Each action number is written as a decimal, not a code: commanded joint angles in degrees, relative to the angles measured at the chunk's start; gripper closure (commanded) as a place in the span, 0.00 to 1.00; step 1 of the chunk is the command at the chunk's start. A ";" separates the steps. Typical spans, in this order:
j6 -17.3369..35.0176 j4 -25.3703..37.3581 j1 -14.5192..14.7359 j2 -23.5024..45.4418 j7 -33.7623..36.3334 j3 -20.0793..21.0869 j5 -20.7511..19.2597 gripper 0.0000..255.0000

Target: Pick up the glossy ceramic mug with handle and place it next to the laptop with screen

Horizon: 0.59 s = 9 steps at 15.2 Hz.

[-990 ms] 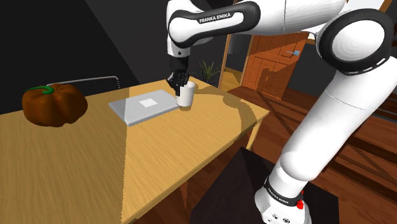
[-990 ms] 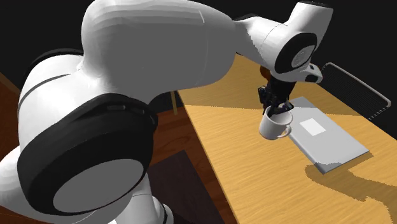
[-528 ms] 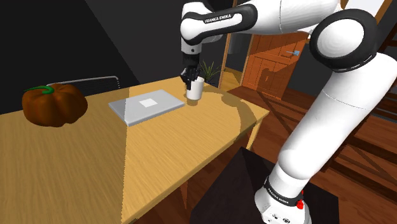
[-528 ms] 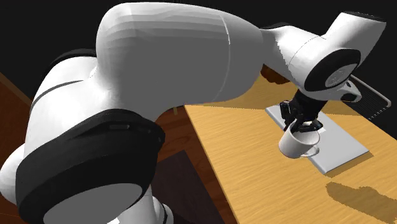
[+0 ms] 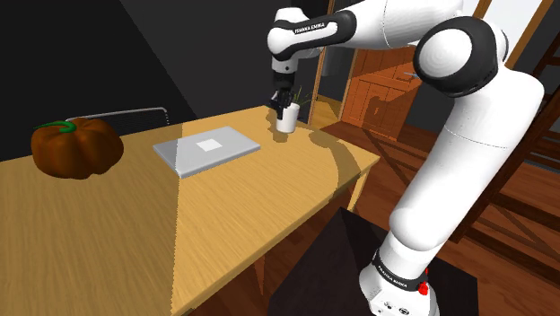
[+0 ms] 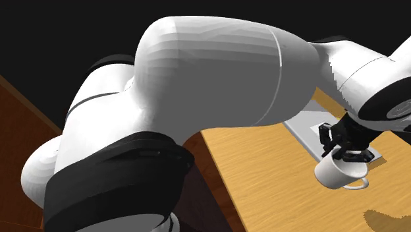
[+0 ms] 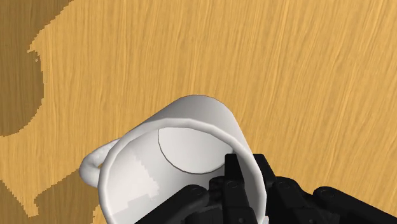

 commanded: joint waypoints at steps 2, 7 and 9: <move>2.03 -1.53 -0.35 0.45 -0.67 -0.35 -0.04 1.00; 5.77 -4.71 -0.36 1.01 -0.50 -0.36 -0.11 1.00; 7.26 -5.89 -0.37 1.32 -0.43 -0.37 -0.15 1.00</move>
